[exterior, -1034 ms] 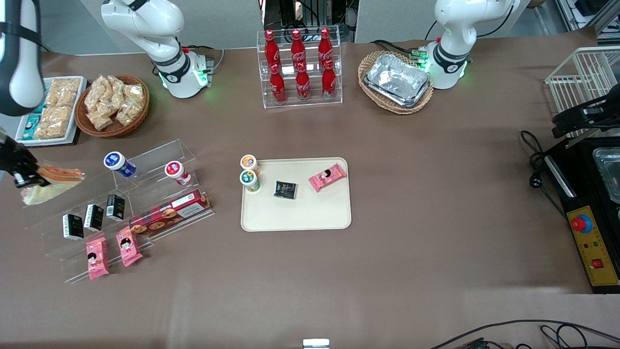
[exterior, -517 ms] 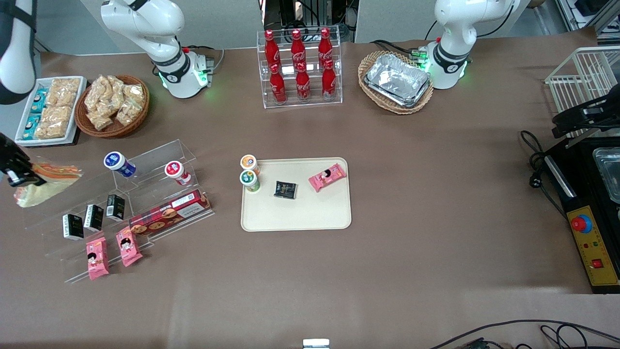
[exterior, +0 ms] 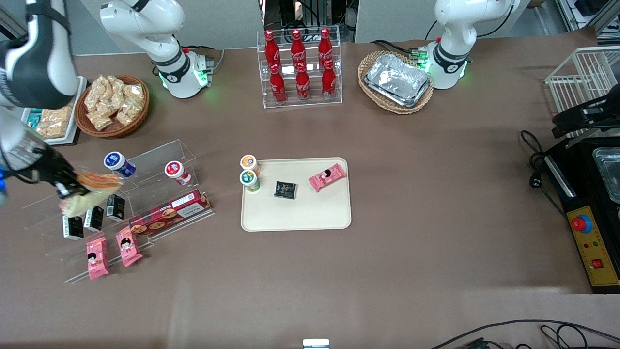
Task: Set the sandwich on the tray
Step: 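Carry the held sandwich over to the cream tray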
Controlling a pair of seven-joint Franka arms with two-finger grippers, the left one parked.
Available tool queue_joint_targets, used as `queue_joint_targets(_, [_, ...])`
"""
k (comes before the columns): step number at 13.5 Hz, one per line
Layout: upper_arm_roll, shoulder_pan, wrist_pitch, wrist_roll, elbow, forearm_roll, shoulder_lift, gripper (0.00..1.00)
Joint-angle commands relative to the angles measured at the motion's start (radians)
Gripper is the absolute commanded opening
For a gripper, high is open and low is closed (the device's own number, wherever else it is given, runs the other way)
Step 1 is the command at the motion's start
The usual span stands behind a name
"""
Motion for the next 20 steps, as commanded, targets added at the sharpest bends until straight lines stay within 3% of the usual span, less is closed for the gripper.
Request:
queue_joint_targets(1, [-0.006,0.133,-0.031,0.212,0.145,0.013,0.152,0.06])
queue_joint_targets(7, [-0.002,0.317,0.002,0.575,0.363,0.024,0.419,0.06])
queue_joint_targets(13, [-0.007,0.498,0.301,0.926,0.389,0.021,0.605,0.06])
queue_joint_targets(20, [0.011,0.552,0.383,1.162,0.419,0.029,0.724,0.07])
